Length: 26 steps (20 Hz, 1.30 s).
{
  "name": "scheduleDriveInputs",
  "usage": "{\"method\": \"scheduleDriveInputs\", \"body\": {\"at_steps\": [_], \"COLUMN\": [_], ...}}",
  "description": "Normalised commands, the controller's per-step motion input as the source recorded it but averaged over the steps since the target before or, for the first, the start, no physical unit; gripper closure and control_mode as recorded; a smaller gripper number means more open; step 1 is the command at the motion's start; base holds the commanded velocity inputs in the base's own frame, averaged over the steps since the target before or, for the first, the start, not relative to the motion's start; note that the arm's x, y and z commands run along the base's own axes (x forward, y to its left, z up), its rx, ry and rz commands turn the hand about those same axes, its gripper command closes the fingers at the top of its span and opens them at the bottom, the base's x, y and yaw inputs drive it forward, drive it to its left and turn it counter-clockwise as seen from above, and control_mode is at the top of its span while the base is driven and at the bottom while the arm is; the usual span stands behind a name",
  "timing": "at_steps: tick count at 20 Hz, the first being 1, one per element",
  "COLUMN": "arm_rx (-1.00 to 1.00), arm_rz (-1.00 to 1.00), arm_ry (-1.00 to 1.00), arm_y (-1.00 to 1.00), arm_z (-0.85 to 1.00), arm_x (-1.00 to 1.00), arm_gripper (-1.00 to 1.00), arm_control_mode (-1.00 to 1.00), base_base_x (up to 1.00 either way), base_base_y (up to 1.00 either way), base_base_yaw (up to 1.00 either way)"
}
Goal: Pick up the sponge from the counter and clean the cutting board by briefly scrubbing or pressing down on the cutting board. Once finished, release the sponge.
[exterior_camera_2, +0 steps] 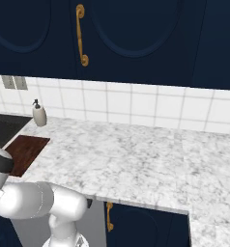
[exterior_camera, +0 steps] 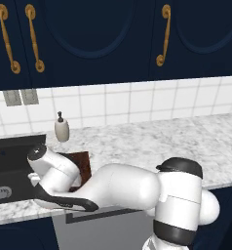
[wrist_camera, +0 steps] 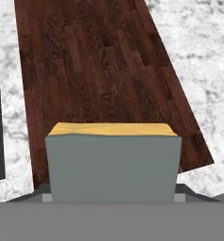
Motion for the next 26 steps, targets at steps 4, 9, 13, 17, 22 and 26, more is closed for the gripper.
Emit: {"method": "scheduleDriveInputs", "body": {"at_steps": [4, 9, 13, 17, 22, 26], "arm_rx": [0.0, 0.0, 0.0, -0.04, -0.04, 0.0], "arm_rz": [-0.01, -0.05, -0.04, -0.02, -0.04, -0.04], "arm_ry": [-0.02, 0.0, 0.0, -0.07, -0.08, -0.02], "arm_y": [0.0, 0.0, 0.0, 0.07, 0.1, 0.0], "arm_z": [-0.39, -0.18, -0.23, -0.58, -0.56, -0.31], "arm_x": [0.0, 0.35, 0.28, 0.08, 0.22, 0.34], "arm_gripper": [1.0, 1.0, 1.0, 1.0, 1.0, 1.0], "arm_control_mode": [-1.0, -1.0, -1.0, -1.0, -1.0, -1.0], "base_base_x": [0.0, 0.0, 0.0, 0.0, 0.0, 0.0], "base_base_y": [0.0, 0.0, 0.0, 0.0, 0.0, 0.0], "base_base_yaw": [0.0, 0.0, 0.0, 0.0, 0.0, 0.0]}}
